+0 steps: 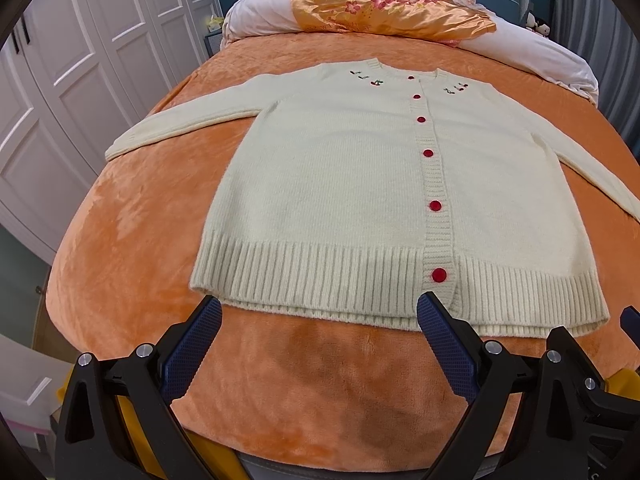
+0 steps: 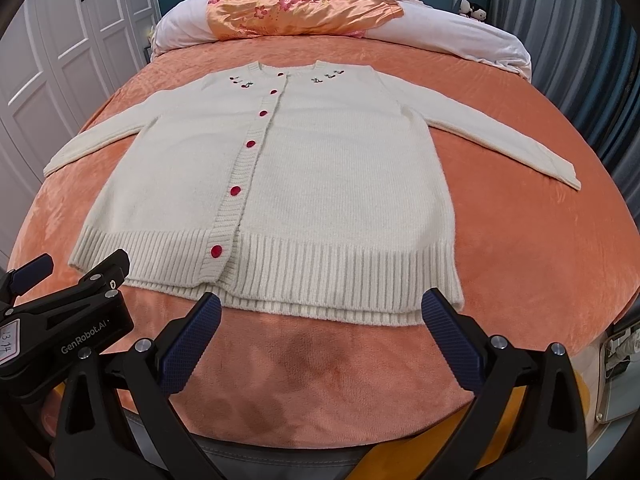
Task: Fold small clothes
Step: 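Reach the right gripper to the cardigan sleeve cuff and grasp it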
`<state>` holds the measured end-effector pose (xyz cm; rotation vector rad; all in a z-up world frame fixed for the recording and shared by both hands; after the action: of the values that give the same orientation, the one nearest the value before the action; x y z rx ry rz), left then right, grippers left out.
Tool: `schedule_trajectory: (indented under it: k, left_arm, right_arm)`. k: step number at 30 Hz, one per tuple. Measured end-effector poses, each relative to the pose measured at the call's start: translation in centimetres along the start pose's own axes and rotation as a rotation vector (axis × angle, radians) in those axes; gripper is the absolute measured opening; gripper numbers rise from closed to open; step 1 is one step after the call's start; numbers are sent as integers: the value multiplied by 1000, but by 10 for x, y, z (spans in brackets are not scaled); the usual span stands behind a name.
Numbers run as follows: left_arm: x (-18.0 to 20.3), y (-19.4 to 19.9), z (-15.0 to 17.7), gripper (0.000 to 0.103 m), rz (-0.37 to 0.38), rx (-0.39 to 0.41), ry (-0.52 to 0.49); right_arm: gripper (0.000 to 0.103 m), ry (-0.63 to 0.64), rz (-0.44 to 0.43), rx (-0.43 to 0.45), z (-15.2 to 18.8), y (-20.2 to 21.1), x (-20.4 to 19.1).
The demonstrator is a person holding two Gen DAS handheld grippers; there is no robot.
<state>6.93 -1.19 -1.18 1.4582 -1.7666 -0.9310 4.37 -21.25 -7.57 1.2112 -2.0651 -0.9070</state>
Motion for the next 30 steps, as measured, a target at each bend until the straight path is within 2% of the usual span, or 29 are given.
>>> schedule_trajectory:
  k: [5, 8, 11, 18, 24, 26, 28, 30]
  left_arm:
    - [-2, -4, -2, 97, 24, -8, 4]
    - [-9, -7, -11, 97, 40, 5, 19]
    - [-16, -13, -24, 97, 35, 9, 35]
    - [-25, -24, -53, 97, 31, 37, 53]
    - [-36, -32, -65, 97, 28, 35, 65]
    - [-40, -35, -65, 97, 24, 26, 74]
    - [-43, -41, -66, 95, 9, 5, 78]
    - [-44, -43, -66, 92, -7, -3, 74]
  right_arm:
    - [98, -16, -55, -22, 1, -14, 6]
    - [98, -63, -60, -29, -9, -31, 35]
    - [98, -163, -40, -33, -30, -52, 85]
    - [98, -471, 73, -7, -90, -122, 254]
    - [97, -792, 64, -46, -99, -188, 374]
    - [90, -858, 60, -59, -97, -202, 395]
    - [73, -916, 71, -100, -93, -219, 413]
    - [71, -962, 71, -119, -88, -230, 424]
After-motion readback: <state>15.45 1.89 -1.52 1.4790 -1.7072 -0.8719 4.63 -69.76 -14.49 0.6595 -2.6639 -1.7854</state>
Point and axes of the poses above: each gripper's, at about its wrist camera, not at the fingertips, and y roughly against the way its jaws point, x to its right, z to its underside, the point moved 5 cm from there along -y, roughly the way its jaws point, and after that the axes turned 9 degrees about z, right-handed, at the moved point
